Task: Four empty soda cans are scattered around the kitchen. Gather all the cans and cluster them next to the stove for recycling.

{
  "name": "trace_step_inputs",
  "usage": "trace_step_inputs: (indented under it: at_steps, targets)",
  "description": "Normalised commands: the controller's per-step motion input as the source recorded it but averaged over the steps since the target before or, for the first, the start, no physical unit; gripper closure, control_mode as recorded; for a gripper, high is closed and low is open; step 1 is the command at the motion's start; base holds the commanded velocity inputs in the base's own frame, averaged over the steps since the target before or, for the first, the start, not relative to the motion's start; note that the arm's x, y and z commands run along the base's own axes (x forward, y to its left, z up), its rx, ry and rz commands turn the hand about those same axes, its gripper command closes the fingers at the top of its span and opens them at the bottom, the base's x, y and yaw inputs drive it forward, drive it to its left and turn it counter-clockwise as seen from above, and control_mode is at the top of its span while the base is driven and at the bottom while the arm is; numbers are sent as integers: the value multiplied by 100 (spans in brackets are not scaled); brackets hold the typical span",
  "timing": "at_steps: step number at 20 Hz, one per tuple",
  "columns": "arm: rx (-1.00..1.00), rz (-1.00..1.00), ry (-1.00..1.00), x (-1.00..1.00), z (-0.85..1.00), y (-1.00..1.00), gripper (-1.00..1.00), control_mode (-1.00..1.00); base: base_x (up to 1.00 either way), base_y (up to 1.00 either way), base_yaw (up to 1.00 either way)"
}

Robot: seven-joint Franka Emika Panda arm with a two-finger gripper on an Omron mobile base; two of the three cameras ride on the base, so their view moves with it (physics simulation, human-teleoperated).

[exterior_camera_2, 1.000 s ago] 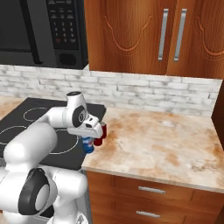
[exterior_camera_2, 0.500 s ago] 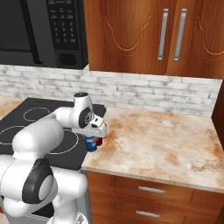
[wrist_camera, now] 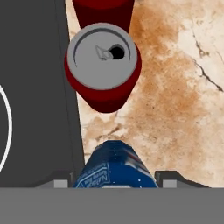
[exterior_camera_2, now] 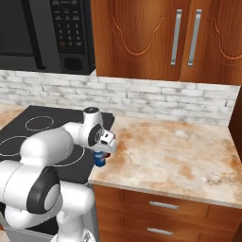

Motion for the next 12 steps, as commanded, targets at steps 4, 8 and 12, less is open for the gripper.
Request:
trace_step_inputs:
  at_steps: [4, 8, 12]
  targets:
    - [0, 0, -1, 1, -33, 0, 100, -100, 0, 0, 0]
    - [0, 0, -1, 0, -8, 0, 100, -100, 0, 0, 0]
    - [0, 0, -4, 0, -4, 1, -100, -100, 0, 0, 0]
